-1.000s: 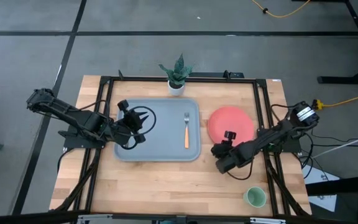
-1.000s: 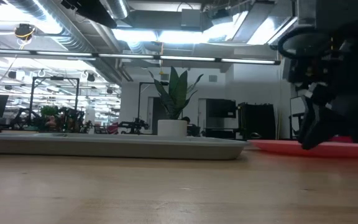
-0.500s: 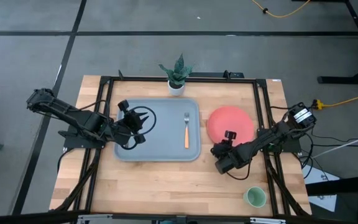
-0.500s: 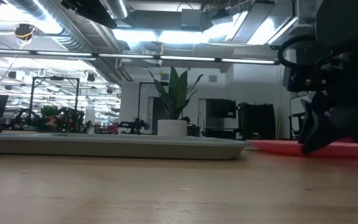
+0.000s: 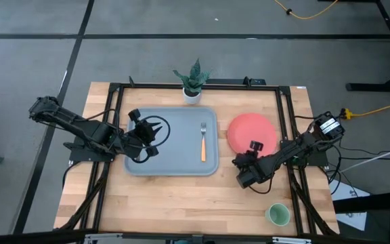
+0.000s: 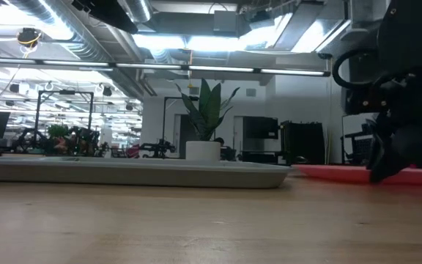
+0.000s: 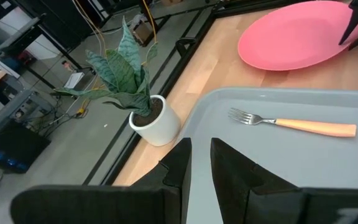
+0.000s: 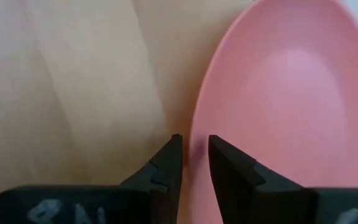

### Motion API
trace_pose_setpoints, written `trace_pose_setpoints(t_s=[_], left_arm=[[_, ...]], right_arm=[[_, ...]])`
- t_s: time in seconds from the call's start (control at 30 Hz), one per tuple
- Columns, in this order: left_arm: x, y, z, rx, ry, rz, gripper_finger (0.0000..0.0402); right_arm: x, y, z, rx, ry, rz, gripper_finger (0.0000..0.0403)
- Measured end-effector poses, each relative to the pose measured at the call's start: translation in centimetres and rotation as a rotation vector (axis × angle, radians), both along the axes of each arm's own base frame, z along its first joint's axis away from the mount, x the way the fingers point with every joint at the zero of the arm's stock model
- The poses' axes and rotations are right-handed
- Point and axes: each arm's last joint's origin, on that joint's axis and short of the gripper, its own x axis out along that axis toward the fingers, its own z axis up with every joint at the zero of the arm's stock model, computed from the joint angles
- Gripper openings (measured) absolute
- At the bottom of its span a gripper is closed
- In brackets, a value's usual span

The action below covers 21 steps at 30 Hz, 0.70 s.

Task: Pick and place plate/cup/fork/spoon on tray
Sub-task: Put the pink plate on the blue table tray

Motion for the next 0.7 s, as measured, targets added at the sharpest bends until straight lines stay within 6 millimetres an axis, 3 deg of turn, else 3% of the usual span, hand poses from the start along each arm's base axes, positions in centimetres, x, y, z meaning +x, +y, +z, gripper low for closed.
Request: trace_pose_setpoints(t_s=[0.3, 0.57, 0.7], left_arm=[[0.0, 0.0, 0.0, -0.001, 0.0, 0.0, 0.0053], [0.0, 0.0, 0.0, -0.001, 0.0, 0.0, 0.0053], [0.0, 0.0, 0.0, -0.001, 0.0, 0.0, 0.0053]], right_arm=[[-0.14, 0.01, -0.17, 0.026, 0.006, -0.047, 0.0081], [-0.36, -0.16, -0.06, 0.016, -0.039, -0.145, 0.0013], [-0.19, -0.16, 0.27, -0.011, -0.065, -0.166, 0.0007]])
